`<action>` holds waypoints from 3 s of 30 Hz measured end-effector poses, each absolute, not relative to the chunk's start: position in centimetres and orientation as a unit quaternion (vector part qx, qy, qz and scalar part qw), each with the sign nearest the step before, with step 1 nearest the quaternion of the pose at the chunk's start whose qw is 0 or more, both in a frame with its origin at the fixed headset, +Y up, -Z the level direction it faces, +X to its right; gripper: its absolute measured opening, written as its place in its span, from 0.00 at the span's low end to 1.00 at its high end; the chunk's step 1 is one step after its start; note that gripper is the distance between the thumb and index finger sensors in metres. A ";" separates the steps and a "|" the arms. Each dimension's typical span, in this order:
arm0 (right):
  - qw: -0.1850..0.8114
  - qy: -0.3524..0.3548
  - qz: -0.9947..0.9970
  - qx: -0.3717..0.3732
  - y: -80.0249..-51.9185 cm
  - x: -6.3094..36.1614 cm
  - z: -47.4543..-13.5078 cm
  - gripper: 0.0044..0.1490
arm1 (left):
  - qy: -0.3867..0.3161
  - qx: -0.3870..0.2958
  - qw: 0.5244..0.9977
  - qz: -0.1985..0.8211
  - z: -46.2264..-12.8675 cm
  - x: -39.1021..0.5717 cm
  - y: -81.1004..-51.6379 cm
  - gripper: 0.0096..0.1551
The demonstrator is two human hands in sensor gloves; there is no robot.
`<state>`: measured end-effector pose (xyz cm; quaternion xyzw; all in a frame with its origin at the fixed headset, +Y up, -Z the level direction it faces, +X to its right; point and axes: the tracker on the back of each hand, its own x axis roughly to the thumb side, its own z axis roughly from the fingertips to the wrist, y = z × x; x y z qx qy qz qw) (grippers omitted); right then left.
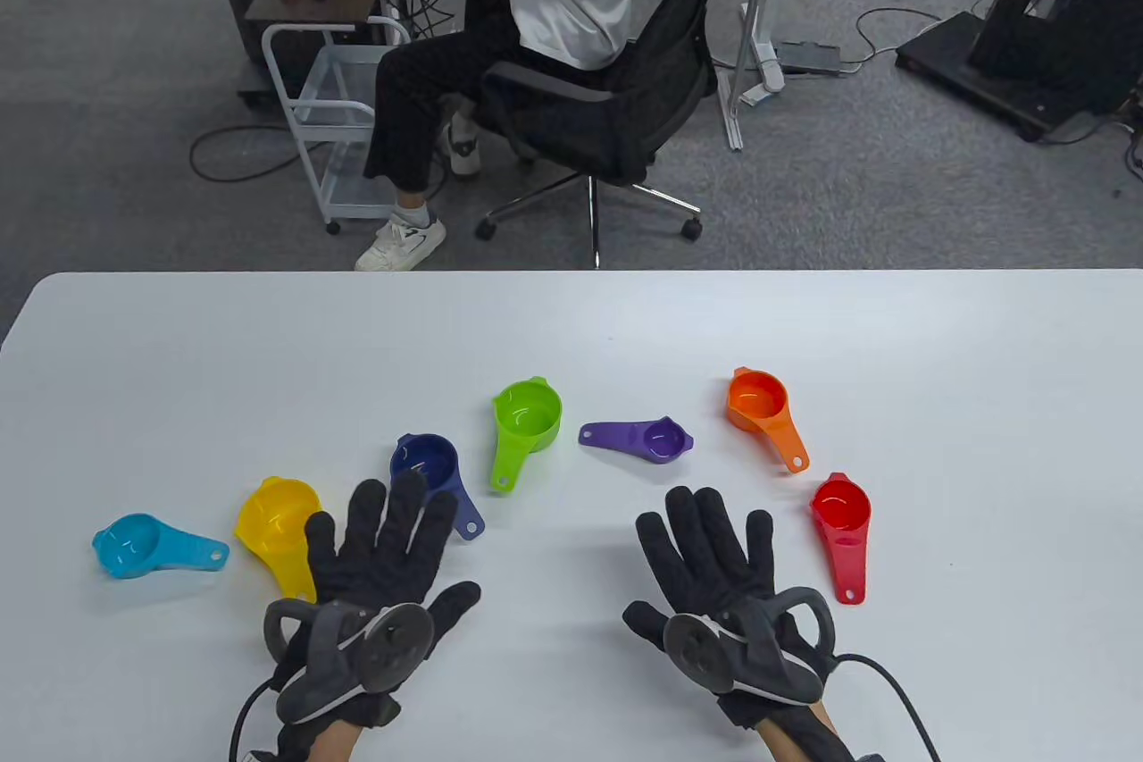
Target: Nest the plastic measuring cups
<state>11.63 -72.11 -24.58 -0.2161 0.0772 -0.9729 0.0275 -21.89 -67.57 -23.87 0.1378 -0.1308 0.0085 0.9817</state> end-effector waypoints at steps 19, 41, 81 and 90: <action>0.017 0.061 -0.979 -0.192 -72.3 13.0 -25.4 0.54 | 0.101 -0.178 0.979 0.008 -35.5 -31.4 -75.6 0.54; -0.006 0.072 -0.983 -0.166 -71.6 13.5 -25.1 0.54 | -0.120 -0.076 0.990 0.019 -29.3 -7.9 -68.9 0.52; -0.018 0.049 -0.989 -0.135 -71.6 15.0 -25.7 0.55 | -0.081 -0.194 0.977 0.016 -47.7 -9.1 -71.7 0.52; -0.009 0.020 -0.990 -0.137 -72.0 15.0 -26.0 0.55 | -0.076 -0.209 0.975 -0.027 -48.8 -8.1 -73.1 0.50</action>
